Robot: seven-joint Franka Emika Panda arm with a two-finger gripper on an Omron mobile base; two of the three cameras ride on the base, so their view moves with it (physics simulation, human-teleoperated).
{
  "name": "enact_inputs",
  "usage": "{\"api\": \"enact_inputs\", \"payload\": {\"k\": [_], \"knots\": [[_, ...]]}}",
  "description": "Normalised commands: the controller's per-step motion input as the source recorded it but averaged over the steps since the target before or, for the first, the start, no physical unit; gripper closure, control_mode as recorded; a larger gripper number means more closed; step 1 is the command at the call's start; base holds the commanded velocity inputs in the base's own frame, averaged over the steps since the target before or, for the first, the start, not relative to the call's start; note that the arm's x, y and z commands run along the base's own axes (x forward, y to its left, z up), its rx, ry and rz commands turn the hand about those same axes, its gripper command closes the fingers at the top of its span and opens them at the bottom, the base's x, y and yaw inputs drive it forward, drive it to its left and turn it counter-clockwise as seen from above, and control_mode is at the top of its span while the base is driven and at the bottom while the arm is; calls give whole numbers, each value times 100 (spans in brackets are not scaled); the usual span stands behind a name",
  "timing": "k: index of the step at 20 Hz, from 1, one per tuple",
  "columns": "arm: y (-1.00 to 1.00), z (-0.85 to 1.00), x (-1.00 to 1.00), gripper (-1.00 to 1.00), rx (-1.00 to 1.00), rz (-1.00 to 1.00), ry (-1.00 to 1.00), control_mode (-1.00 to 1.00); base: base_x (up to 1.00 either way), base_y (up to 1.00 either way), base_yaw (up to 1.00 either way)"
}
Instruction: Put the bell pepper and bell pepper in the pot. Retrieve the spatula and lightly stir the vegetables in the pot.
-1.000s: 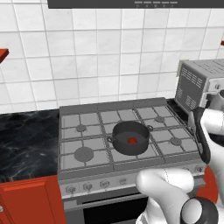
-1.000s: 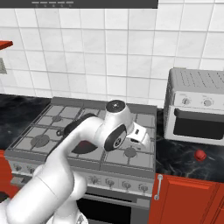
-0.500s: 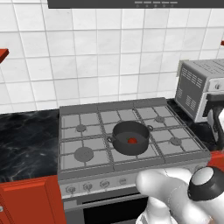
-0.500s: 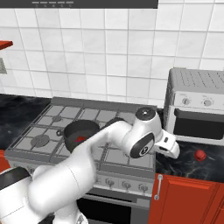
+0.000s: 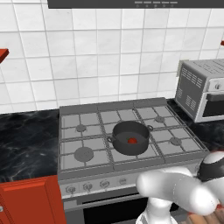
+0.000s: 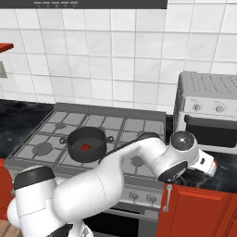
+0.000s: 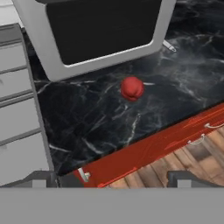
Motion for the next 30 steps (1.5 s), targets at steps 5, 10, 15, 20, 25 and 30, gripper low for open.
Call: {"api": "enact_inputs", "payload": {"k": [5, 10, 15, 20, 25, 30], "knots": [[-42, -14, 26, -100, -7, -1, -1, -100, 0, 0, 0], [-37, -3, 33, -100, -3, -5, 5, -100, 0, 0, 0], [-17, -31, 4, -100, 7, -1, -12, -100, 0, 0, 0], [-13, -15, 24, -100, 2, -1, -6, -100, 0, 0, 0], [-10, -4, 44, -100, 0, -5, 27, -100, 0, 0, 0], [-1, -34, 30, -100, 7, -1, 5, -100, 0, 0, 0]]}}
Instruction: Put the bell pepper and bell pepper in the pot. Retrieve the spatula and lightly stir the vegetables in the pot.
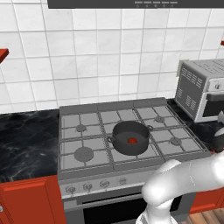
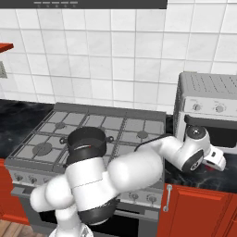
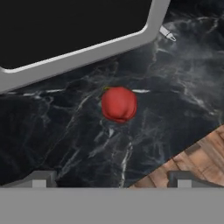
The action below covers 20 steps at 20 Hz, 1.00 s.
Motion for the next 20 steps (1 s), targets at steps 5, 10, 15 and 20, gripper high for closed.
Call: {"api": "enact_inputs", "payload": {"k": [5, 10, 15, 20], "knots": [[-9, -36, 37, -100, 4, 0, 0, -100, 0, 0, 0], [-37, -16, 42, -100, 0, -3, 5, -100, 0, 0, 0], [-47, -14, 22, -100, 0, -2, 8, -100, 0, 0, 0], [-40, -22, 18, -100, 0, 0, 8, -100, 0, 0, 0]]}}
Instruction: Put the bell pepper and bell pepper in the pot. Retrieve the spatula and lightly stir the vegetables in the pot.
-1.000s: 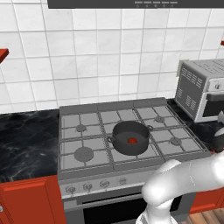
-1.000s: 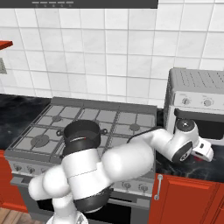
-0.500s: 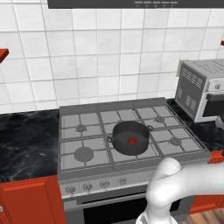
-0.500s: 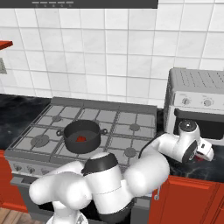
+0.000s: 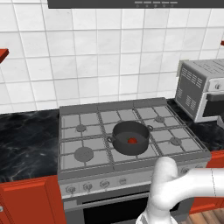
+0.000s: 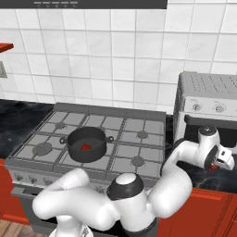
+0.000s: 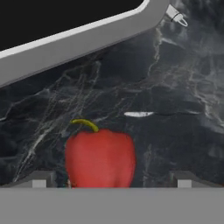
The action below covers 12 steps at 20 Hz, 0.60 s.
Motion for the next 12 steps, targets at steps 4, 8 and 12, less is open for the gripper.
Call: {"api": "enact_inputs", "payload": {"k": [4, 8, 12], "knots": [[-28, -23, 12, -100, 1, 0, 3, -100, 0, 0, 0], [-13, -21, 5, -100, 6, 0, 1, -100, 0, 0, 0], [-3, -19, 1, -100, 6, 0, 2, -100, 0, 0, 0]]}}
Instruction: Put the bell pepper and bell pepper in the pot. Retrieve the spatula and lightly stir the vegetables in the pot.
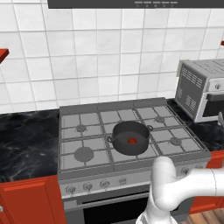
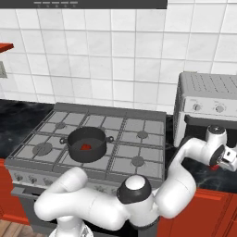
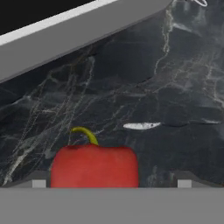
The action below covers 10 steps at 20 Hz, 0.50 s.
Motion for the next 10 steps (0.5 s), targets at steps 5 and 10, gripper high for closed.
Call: {"api": "enact_inputs", "payload": {"k": [5, 10], "knots": [[1, -27, 1, -100, 6, 0, 3, -100, 0, 0, 0], [0, -11, 10, 100, 4, 0, 0, -100, 0, 0, 0]]}}
